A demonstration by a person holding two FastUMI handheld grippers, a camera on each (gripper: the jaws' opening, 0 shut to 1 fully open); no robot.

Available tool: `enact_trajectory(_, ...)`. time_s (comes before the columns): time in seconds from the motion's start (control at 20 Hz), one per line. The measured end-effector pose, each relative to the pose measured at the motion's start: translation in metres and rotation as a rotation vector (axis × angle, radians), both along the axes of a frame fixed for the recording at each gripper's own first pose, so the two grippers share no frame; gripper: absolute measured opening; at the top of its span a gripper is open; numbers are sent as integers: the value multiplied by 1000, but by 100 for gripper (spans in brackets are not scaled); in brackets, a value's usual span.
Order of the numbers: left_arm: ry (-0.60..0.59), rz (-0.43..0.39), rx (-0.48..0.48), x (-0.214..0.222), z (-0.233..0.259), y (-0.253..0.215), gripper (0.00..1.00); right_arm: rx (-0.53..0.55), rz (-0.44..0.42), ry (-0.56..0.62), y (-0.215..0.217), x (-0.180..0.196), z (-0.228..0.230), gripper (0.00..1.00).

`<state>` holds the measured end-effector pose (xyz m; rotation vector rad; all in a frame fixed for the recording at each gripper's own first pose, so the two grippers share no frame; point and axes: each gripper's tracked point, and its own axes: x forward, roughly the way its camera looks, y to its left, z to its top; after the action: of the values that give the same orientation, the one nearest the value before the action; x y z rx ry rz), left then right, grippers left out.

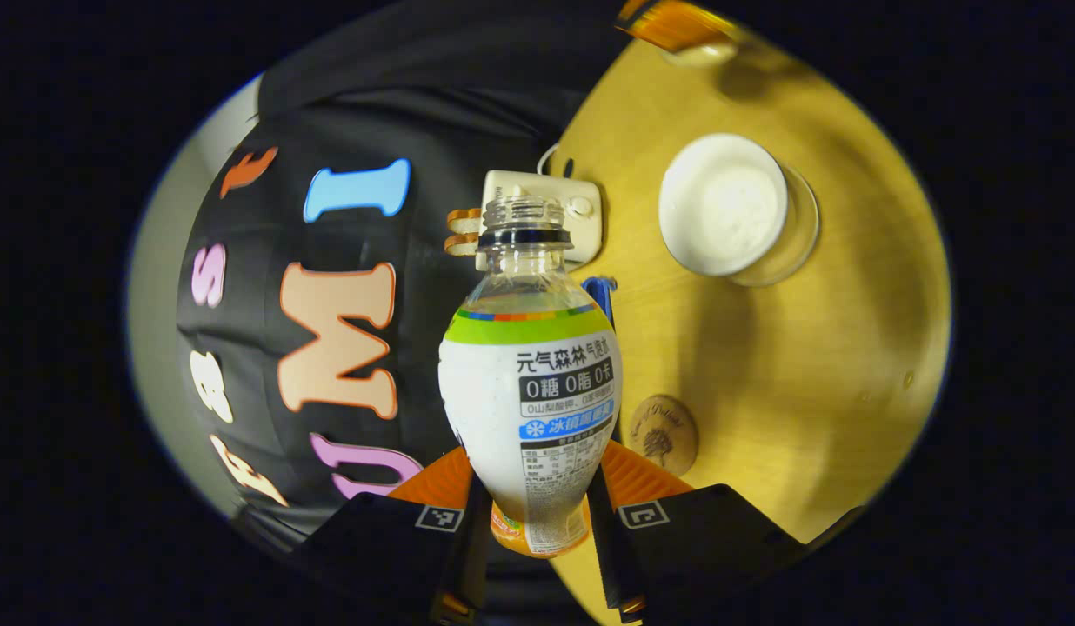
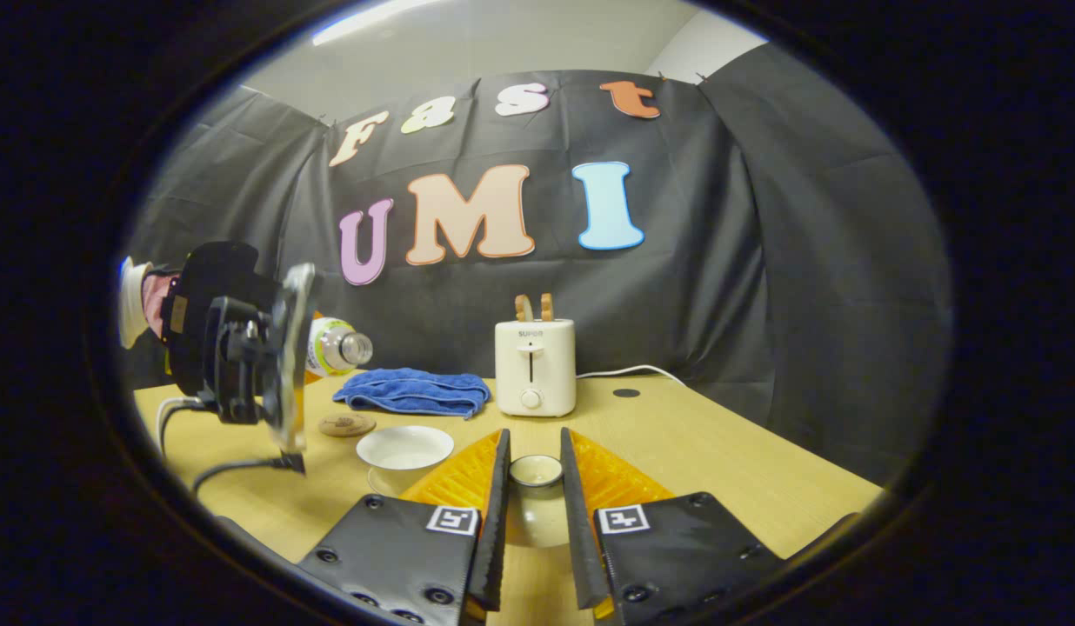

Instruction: Open the teacup lid with one hand, grasp the water bottle and pour water into the teacup with the other hand; after pouring, place the water bottle on the coaster and then close the teacup lid.

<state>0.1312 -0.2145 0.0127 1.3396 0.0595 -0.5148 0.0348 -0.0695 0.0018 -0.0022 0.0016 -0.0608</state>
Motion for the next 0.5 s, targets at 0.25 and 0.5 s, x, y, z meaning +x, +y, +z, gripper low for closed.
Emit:
enact_trajectory(0.25, 95, 86, -485, 3, 25, 5, 46, 0, 0, -1, 0, 0, 0, 35)
enact_trajectory(0.5, 161, 162, -933, 21, 38, 14, 49, 0, 0, -1, 0, 1, 0, 35)
